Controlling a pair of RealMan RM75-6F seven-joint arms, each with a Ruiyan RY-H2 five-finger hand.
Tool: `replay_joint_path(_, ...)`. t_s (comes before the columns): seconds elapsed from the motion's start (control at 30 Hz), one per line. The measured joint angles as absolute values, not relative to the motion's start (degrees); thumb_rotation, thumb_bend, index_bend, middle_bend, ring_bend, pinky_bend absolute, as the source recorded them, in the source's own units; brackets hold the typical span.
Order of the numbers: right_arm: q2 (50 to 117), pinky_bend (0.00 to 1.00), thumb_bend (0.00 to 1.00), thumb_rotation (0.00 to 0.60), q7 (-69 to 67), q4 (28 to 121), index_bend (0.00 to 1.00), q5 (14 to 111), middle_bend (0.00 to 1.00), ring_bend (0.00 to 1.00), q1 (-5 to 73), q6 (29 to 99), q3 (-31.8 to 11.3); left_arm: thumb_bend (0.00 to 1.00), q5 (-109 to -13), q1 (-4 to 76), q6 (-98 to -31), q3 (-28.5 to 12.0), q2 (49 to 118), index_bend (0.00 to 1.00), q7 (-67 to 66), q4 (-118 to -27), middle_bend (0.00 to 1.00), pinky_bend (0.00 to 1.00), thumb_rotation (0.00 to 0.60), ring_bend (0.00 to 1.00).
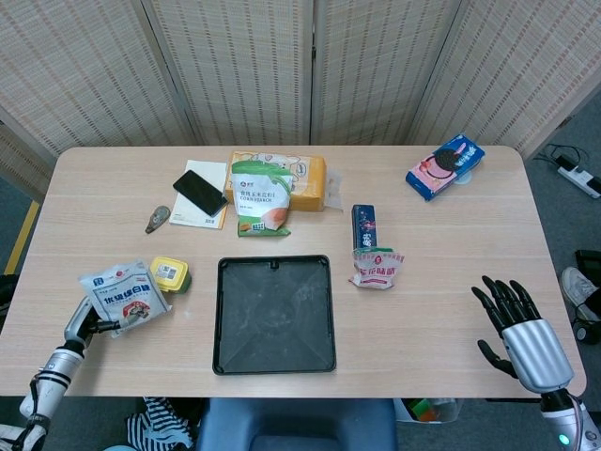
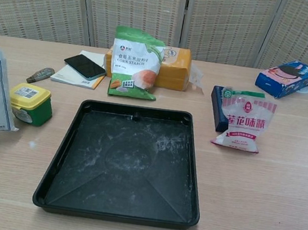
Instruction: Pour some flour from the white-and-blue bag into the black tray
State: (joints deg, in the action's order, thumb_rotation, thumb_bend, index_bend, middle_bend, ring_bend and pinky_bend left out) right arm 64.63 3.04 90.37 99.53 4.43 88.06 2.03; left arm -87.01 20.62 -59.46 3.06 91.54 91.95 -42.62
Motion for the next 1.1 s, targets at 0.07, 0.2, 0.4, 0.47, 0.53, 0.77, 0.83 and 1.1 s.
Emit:
replay_joint_path(0.07, 64.62, 0.0, 0.34, 0.6, 3.09, 90.41, 0.0, 99.6, 0.0, 0.0, 4.52, 87.92, 2.11, 0.15, -87.63, 20.38, -60.43, 3.37, 90.0, 0.71, 90.65, -45.57, 0.78, 1.0, 0.6, 1.0)
replay_joint_path(0.2, 64.54, 0.0, 0.34, 0.6, 2.97, 90.44, 0.0, 99.96, 0.0, 0.0, 4.38, 88.42, 2.24, 0.15, -88.62, 20.01, -61.89, 4.03, 85.78, 0.71, 86.18, -53.79, 0.78, 1.0, 0.6, 1.0)
replay_joint_path(0.4, 64.54, 0.0, 0.34, 0.6, 2.96, 90.42, 0.0, 100.19, 0.0, 0.0, 4.25, 88.62, 2.4, 0.16, -89.3, 20.37, -61.55, 5.08, 79.52, 0.71, 76.14, -65.62, 0.78, 1.0, 0.6, 1.0)
replay_joint_path(0.47, 64.57, 0.0, 0.34, 0.6, 3.05, 90.45, 0.0, 100.1, 0.0, 0.0, 4.3, 88.46, 2.39, 0.16, -89.25, 20.63, -60.99, 5.3, 77.92, 0.71, 72.06, -68.67, 0.78, 1.0, 0.6, 1.0)
replay_joint_path(0.53, 64.59, 0.0, 0.34, 0.6, 3.09, 90.49, 0.0, 99.99, 0.0, 0.0, 4.37, 88.29, 2.36, 0.16, -88.7, 20.89, -60.37, 5.26, 76.26, 0.72, 66.81, -71.96, 0.78, 1.0, 0.6, 1.0)
replay_joint_path(0.77, 64.66, 0.0, 0.34, 0.6, 3.3, 90.59, 0.0, 99.81, 0.0, 0.0, 4.66, 87.51, 2.46, 0.21, -84.73, 21.89, -58.75, 3.58, 70.41, 0.74, 52.63, -84.88, 0.79, 1.0, 0.6, 1.0)
replay_joint_path(0.83, 64.66, 0.0, 0.34, 0.6, 3.33, 90.62, 0.0, 99.92, 0.0, 0.0, 4.65, 87.55, 2.53, 0.21, -83.25, 22.28, -58.3, 2.97, 69.06, 0.74, 47.44, -87.46, 0.79, 1.0, 0.6, 1.0)
replay_joint_path(1.1, 64.56, 0.0, 0.34, 0.6, 3.11, 90.56, 0.0, 100.35, 0.0, 0.0, 4.33, 88.38, 2.7, 0.22, -73.52, 24.24, -56.3, -0.47, 64.58, 0.75, 27.3, -96.89, 0.79, 1.0, 0.6, 1.0)
